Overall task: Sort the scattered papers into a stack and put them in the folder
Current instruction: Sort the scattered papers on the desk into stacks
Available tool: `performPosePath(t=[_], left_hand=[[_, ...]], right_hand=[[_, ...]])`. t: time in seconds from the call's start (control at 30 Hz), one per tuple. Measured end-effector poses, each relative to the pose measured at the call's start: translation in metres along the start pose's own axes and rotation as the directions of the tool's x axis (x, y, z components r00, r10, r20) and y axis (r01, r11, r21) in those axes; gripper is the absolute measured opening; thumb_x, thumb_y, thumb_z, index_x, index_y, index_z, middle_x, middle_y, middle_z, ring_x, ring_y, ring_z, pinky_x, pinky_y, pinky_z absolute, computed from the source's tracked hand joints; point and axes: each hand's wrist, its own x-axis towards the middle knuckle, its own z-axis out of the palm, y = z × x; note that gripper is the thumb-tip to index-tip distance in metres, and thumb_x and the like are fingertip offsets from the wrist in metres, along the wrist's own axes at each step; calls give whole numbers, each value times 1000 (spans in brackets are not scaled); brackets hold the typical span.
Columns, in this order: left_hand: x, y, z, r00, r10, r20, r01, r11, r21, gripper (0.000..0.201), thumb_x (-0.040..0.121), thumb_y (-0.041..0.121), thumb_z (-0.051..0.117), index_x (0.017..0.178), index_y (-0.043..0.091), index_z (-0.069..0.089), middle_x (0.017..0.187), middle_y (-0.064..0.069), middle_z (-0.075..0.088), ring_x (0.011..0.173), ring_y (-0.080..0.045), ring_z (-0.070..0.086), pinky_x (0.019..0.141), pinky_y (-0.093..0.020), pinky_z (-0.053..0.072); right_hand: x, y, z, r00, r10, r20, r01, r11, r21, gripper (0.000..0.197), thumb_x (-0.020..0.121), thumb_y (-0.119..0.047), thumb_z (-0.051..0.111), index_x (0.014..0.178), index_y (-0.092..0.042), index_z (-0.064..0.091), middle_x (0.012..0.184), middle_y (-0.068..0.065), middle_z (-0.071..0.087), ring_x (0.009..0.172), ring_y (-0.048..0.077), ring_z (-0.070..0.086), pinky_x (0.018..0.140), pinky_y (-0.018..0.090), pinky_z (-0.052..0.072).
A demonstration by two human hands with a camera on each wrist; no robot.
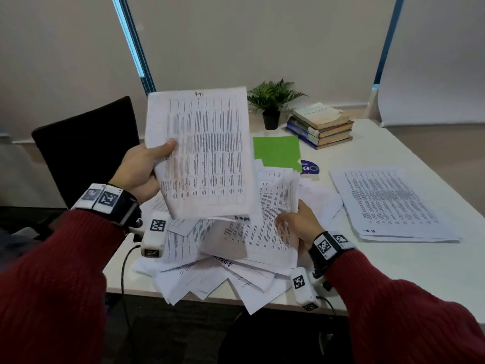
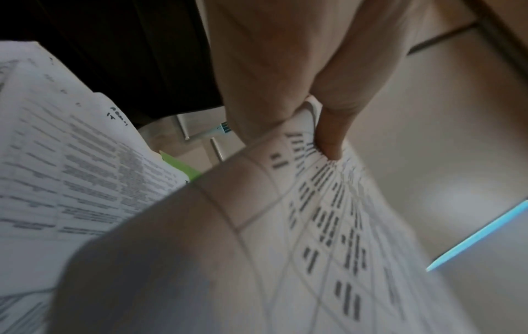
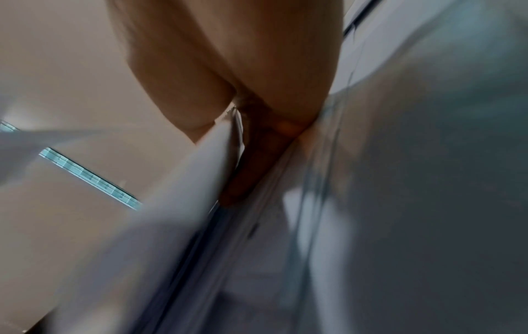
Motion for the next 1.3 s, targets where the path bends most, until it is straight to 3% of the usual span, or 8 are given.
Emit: performPosePath(t=[0.2,0.33,0.53,0.7,0.8,1.07,1.17,1.3], left_hand=[[10,-71,19,974,2,-228,121,841,526,12,95,4,75,105,-1,75,91,-13,82,69,-22,79,61,-39,66],[24,-108,22,967,11,-254,166,729,664,23,90,15,81,107,-1,78,95,-15,81,86,-33,79,83,-53,65],[35,-114,30,943,155,-295,220,376,900,38,99,39,66,117,6,74,112,-10,75,108,-35,68,90,-38,54],[41,-134,37,965,-53,-257,223,680,699,24,104,30,62,117,10,63,95,2,65,95,-24,63,88,-32,50],[42,-147,44,971,-152,-186,240,684,689,63,99,49,62,141,3,55,137,-6,64,125,-26,60,107,-40,46],[66,-97,-62,935,51,-351,354,-135,925,79,84,72,66,132,9,64,131,-14,69,119,-36,66,104,-42,53],[68,-95,-102,892,-25,-451,447,-92,890,96,56,84,78,116,8,71,108,-11,76,93,-30,72,90,-38,61],[76,-99,-121,888,-29,-458,456,-62,888,114,36,89,82,113,7,71,108,-12,76,93,-31,73,83,-34,60]], right_hand=[[-1,-7,0,996,75,-55,-69,992,108,39,108,-21,47,142,-5,58,130,4,66,123,34,65,103,43,53],[-1,-10,-2,993,113,-25,-106,976,193,60,101,-67,46,143,-26,55,137,-13,58,132,15,54,119,36,35],[8,8,-2,996,49,-74,-46,998,43,45,100,-15,63,145,-16,56,137,4,68,127,29,64,109,44,50],[2,3,3,996,63,-70,-56,994,95,67,85,-49,80,140,-20,55,134,-8,65,122,18,64,103,38,51],[19,24,2,997,20,-76,-17,999,43,84,64,-44,90,138,-20,59,130,-4,72,118,18,70,104,45,56],[17,16,0,999,39,-6,-39,997,70,73,76,-4,63,146,-15,46,125,6,69,116,29,69,91,42,60],[12,9,-2,997,75,-8,-74,993,97,65,87,8,58,145,-15,38,120,6,65,102,22,65,81,37,56],[14,13,-1,996,74,-59,-68,994,89,76,90,-2,75,151,-16,32,134,7,64,119,26,65,105,45,53]])
